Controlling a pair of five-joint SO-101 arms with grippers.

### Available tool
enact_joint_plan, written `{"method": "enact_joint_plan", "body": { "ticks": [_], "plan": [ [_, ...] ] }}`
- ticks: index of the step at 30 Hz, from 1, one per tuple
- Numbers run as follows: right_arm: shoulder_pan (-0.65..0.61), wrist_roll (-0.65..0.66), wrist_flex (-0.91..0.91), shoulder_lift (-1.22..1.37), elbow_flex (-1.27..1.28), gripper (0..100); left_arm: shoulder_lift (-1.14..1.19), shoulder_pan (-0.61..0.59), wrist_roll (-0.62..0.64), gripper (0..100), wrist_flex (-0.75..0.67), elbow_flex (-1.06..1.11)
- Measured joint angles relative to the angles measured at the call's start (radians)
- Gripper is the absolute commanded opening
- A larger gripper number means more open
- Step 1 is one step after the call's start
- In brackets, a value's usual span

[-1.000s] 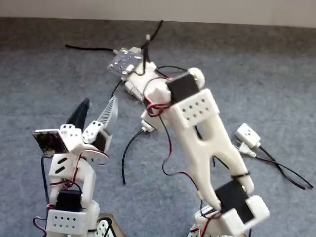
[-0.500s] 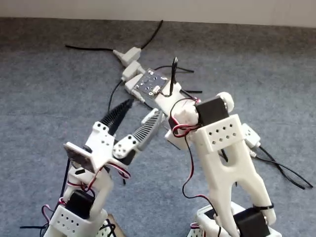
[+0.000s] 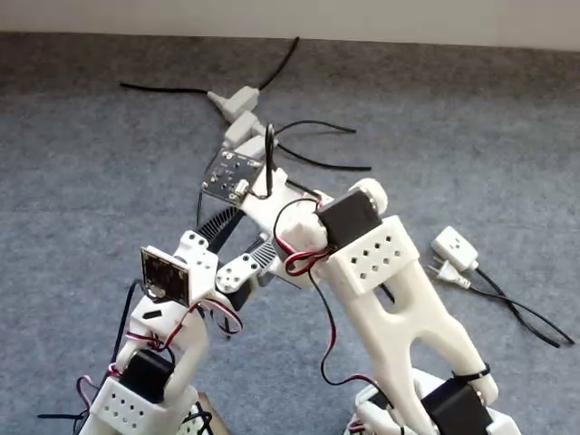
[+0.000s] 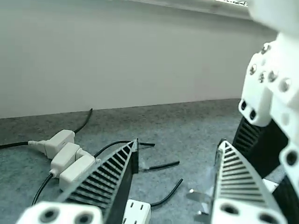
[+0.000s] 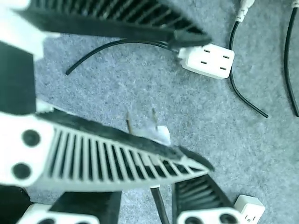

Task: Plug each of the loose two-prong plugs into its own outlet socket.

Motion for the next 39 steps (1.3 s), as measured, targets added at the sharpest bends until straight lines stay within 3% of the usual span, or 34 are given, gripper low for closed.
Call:
{"method": "enact_joint_plan", "body": {
  "ticks": [9,16,39],
  "plan": [
    [0.052,0.000,0.055,0.002,-0.187,6.2,-0.011,-0.003,0.000,27,-0.002,0.000],
    [0.106,0.000,0.055,0.002,-0.204,6.3,-0.011,-0.002,0.000,27,-0.002,0.000],
    [0.114,-0.015,0.055,-0.098,-0.229,6.3,0.000,0.008,-0.003,27,0.061,0.000]
  ]
}}
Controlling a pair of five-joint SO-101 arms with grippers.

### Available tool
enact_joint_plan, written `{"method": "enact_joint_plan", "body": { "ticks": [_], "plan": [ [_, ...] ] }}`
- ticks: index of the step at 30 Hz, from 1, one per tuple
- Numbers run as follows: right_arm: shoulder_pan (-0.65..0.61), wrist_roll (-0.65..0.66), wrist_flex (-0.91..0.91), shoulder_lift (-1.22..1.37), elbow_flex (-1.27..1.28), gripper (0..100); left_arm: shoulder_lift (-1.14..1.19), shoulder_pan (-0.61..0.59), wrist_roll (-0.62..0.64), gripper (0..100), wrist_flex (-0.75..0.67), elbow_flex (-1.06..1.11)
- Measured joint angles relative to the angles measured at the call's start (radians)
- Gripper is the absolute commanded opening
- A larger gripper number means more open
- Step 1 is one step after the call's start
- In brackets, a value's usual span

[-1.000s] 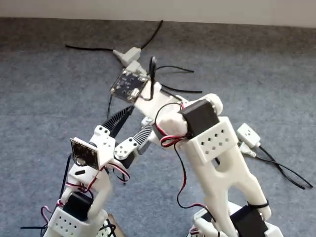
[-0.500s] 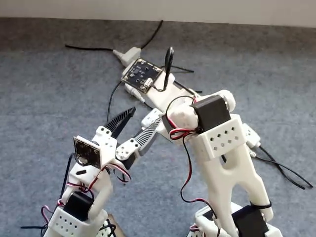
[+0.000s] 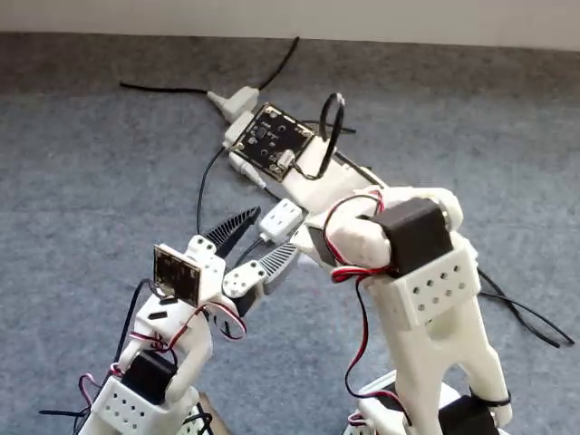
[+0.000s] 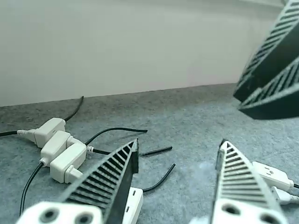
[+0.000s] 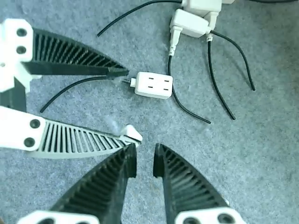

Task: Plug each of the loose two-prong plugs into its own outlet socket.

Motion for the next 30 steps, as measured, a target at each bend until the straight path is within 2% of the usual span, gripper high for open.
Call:
{"method": "enact_joint_plan", "body": {
  "ticks": [8,12,15,18,20,25,30],
  "plan": [
    [0.011,-0.057,0.000,-0.008,0.000,6.7,0.002,-0.012,0.000,27,0.005,0.000],
    [0.098,-0.043,0.000,-0.008,0.080,8.5,0.002,-0.130,0.000,27,0.005,0.000],
    [0.172,0.015,0.000,-0.008,0.215,9.8,0.002,-0.276,0.000,27,0.005,0.000],
    [0.193,0.032,-0.011,-0.009,0.385,9.8,0.002,-0.384,0.000,27,0.008,0.000],
    [0.189,0.026,-0.051,-0.012,0.503,9.8,0.002,-0.404,0.000,27,0.026,0.000],
    [0.186,-0.087,-0.212,-0.012,0.724,10.1,0.002,-0.408,0.000,27,0.083,0.000],
    [0.101,-0.175,-0.370,-0.014,0.918,10.1,0.002,-0.408,0.000,27,0.094,0.000]
  ]
}}
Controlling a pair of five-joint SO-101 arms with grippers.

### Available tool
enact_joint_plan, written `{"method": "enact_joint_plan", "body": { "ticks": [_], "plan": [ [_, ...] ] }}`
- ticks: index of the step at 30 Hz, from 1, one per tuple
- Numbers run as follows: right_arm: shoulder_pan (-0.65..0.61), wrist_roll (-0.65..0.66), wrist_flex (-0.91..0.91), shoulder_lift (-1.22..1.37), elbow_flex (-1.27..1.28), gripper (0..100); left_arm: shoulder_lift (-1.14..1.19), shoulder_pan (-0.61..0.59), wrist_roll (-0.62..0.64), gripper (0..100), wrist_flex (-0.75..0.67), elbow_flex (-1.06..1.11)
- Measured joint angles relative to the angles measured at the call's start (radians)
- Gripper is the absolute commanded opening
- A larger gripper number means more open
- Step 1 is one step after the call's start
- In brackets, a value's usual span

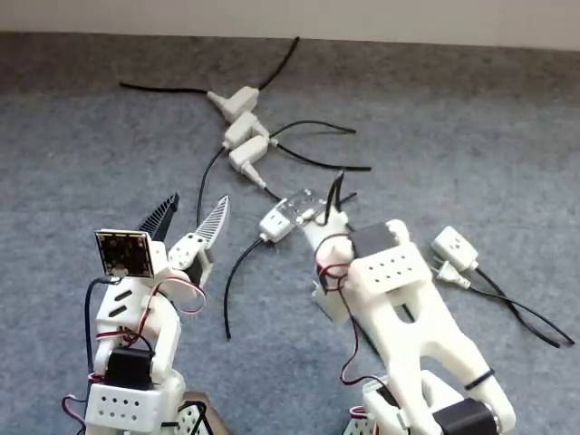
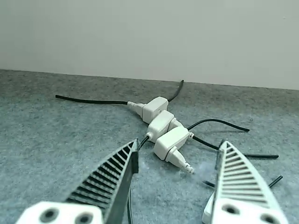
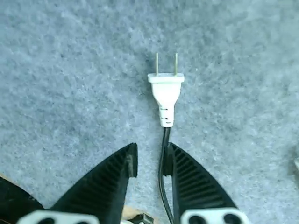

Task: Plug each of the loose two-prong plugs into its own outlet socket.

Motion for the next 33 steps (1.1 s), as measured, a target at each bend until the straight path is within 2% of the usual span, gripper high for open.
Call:
{"method": "enact_joint_plan", "body": {
  "ticks": [10,25,30,33],
  "plan": [
    [-0.018,-0.025,-0.295,0.000,0.178,10.1,0.000,0.000,0.000,27,0.014,0.000],
    [0.003,0.095,-0.388,0.000,0.224,10.3,0.000,0.002,-0.002,27,0.031,0.000],
    [0.008,0.120,-0.400,0.000,0.230,17.1,0.000,0.002,-0.002,27,0.031,0.000],
    [0.008,0.121,-0.404,0.000,0.232,17.9,0.000,0.002,-0.002,27,0.031,0.000]
  ]
}}
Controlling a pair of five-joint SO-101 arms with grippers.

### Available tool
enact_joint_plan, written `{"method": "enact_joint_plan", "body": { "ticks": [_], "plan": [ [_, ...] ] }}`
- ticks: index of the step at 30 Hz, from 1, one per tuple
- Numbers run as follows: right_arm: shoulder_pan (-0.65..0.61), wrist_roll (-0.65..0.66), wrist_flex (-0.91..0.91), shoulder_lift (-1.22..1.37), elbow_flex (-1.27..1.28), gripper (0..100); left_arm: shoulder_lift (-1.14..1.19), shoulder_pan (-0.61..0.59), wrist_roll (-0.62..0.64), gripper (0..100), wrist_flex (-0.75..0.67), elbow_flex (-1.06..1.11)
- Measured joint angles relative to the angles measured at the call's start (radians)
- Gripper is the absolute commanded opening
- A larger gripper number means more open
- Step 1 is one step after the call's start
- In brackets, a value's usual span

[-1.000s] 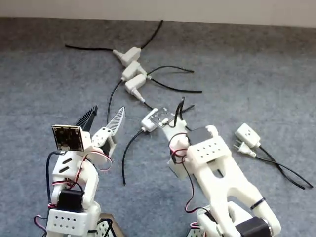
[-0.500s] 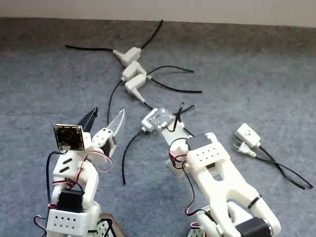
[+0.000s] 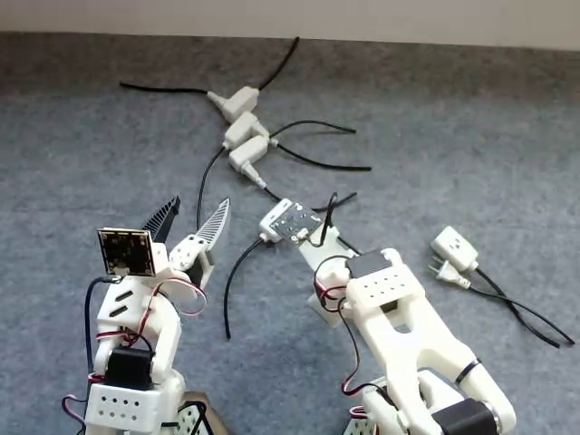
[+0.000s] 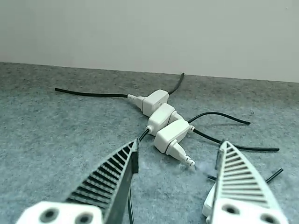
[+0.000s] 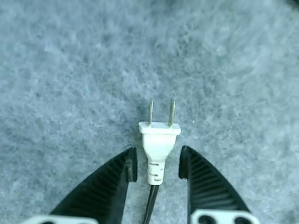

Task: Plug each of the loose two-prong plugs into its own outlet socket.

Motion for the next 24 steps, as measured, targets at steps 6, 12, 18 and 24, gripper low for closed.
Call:
{"method": "enact_joint_plan", "body": {
  "ticks": [6,12,18,24],
  "plan": [
    [0.000,0.005,-0.003,0.000,0.000,17.7,0.000,0.000,0.000,27,0.000,0.000],
    [0.000,0.005,-0.101,0.000,0.074,17.7,0.000,0.000,0.000,27,0.000,0.000],
    [0.000,0.005,-0.144,0.000,0.097,17.2,0.000,0.000,0.000,27,0.000,0.000],
    [0.002,0.005,-0.144,0.000,0.098,7.0,0.000,0.000,0.000,27,0.000,0.000]
  ]
}}
